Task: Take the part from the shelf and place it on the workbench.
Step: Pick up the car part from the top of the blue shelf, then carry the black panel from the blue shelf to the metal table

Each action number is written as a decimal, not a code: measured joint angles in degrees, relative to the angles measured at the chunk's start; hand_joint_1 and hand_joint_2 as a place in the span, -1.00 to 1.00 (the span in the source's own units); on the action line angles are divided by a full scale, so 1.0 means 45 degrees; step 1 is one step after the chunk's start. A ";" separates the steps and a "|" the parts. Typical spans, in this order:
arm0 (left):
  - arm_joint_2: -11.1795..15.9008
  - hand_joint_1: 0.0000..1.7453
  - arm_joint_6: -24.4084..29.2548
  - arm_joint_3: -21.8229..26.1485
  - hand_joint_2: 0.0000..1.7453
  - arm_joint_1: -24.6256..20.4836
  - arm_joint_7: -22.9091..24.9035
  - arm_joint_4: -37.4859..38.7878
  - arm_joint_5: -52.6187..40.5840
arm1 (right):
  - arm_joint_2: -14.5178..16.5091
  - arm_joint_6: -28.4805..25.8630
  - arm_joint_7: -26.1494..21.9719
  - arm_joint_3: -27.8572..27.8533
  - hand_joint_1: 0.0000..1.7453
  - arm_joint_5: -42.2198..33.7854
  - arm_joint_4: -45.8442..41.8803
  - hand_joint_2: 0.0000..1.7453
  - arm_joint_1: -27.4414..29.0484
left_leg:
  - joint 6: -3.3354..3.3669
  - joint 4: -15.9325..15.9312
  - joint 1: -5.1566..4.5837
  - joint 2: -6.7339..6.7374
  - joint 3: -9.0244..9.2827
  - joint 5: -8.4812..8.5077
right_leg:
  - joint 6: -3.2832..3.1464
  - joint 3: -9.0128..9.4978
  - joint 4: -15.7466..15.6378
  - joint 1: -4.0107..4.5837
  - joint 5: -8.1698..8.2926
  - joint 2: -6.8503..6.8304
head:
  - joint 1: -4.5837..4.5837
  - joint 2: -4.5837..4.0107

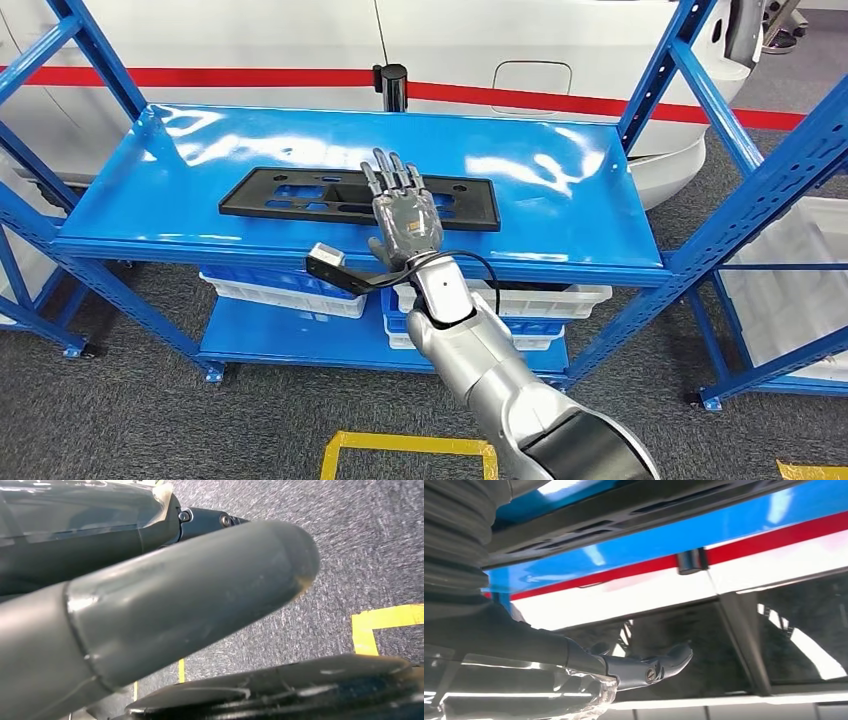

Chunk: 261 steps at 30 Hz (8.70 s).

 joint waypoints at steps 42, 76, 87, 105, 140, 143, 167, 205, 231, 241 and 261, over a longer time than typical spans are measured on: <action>-0.0248 -1.00 0.0401 -0.0006 -1.00 -0.0034 -0.0516 0.0000 -0.0489 | -0.1160 0.0000 0.0686 -0.0789 -1.00 0.0022 -0.0765 1.00 0.1095 | 0.0006 -0.0001 0.0000 0.0001 0.0003 -0.0006 | 0.0000 0.0002 -0.0001 0.0000 -0.0001 0.0001 | 0.0000 0.0001; -0.0253 -1.00 0.0384 -0.0006 -1.00 -0.0031 -0.0631 0.0000 -0.0720 | -0.2114 0.0000 0.2160 -0.0166 -0.38 0.0154 -0.0872 1.00 0.0889 | 0.0007 -0.0001 -0.0001 -0.0001 0.0004 -0.0006 | 0.0003 0.0019 0.0000 0.0002 0.0000 0.0001 | 0.0000 0.0001; -0.0253 -1.00 0.0289 0.0016 -1.00 -0.0031 -0.0420 0.0000 -0.0738 | -0.1913 0.0000 0.1881 0.0408 1.00 -0.0147 -0.0752 1.00 0.0872 | 0.0007 -0.0002 -0.0001 -0.0001 0.0002 -0.0007 | 0.0004 0.0016 0.0000 0.0002 -0.0001 -0.0002 | 0.0000 0.0000; -0.0253 -1.00 0.0176 0.0440 -1.00 -0.0041 0.0115 0.0000 -0.0624 | -0.1389 -0.0040 0.1092 0.0120 1.00 0.0166 -0.0662 1.00 0.0979 | 0.0007 -0.0004 0.0000 0.0001 0.0008 -0.0009 | 0.0003 0.0014 -0.0001 0.0002 -0.0003 -0.0002 | 0.0000 0.0001; -0.0250 -1.00 0.0165 0.3277 -1.00 -0.0057 -0.2306 -0.0068 0.2044 | -0.0409 -0.0053 -0.3305 -0.2807 1.00 -0.1179 -0.1482 1.00 0.0633 | 0.0007 -0.0011 -0.0001 -0.0001 0.0016 -0.0009 | 0.0004 0.0021 0.0001 0.0003 -0.0004 -0.0002 | -0.0001 -0.0001; -0.0253 -1.00 0.0320 0.3382 -1.00 -0.0065 -0.2006 -0.0068 0.2025 | -0.0226 -0.0053 -0.4558 -0.3424 1.00 -0.2278 -0.1340 1.00 0.0462 | 0.0008 -0.0011 -0.0003 0.0000 0.0014 -0.0009 | 0.0004 0.0017 0.0000 0.0002 -0.0004 -0.0002 | -0.0001 0.0000; -0.0253 -1.00 -0.0078 0.4238 -1.00 -0.0024 -0.2351 -0.0068 0.2084 | -0.3340 0.3657 -0.7312 -0.0811 1.00 -1.5901 -0.5507 1.00 0.1526 | 0.0022 -0.0009 -0.0016 -0.0013 0.0016 -0.0020 | 0.0007 0.0006 -0.0006 -0.0037 -0.0004 -0.0016 | 0.0000 0.0001; -0.0451 -1.00 -0.1313 0.4126 -1.00 -0.0024 -0.1551 -0.0068 0.1573 | -0.8586 0.7504 -0.5767 -0.0953 1.00 -1.8500 -1.4100 1.00 0.7709 | 0.0091 -0.0008 -0.0060 -0.0022 0.0032 -0.0079 | 0.0090 0.0042 -0.0015 -0.0056 -0.0060 -0.0029 | -0.0005 -0.0001; -0.0562 -1.00 -0.0197 0.2802 -1.00 -0.0190 -0.0147 -0.0068 -0.1005 | -0.9650 0.9221 -0.5376 -0.3521 1.00 -1.9041 -1.4432 1.00 0.9044 | 0.0690 -0.0445 -0.0058 0.0093 0.0415 -0.0007 | 0.0197 0.0010 0.0474 -0.0247 -0.0492 -0.0128 | 0.0020 -0.0001; 0.1094 -1.00 -0.2741 0.3000 -1.00 -0.0245 -0.1088 -0.0121 -0.0185 | -0.9594 0.9232 -0.5448 -0.3069 1.00 -1.8934 -1.2823 1.00 0.7407 | -0.0012 -0.0017 0.0176 0.0102 0.0182 -0.0065 | 0.0897 -0.0398 0.0797 -0.0638 0.0065 -0.0215 | 0.0448 0.0001; 0.1165 -1.00 -0.2471 0.3427 -1.00 -0.0281 -0.1789 -0.0187 0.0252 | -0.9377 0.9301 -0.5456 -0.2691 1.00 -1.8905 -1.2239 1.00 0.6717 | 0.1832 0.0016 -0.0930 0.0399 0.0934 -0.0893 | -0.0251 -0.1870 0.1301 0.0363 0.0679 -0.0331 | -0.0083 0.0000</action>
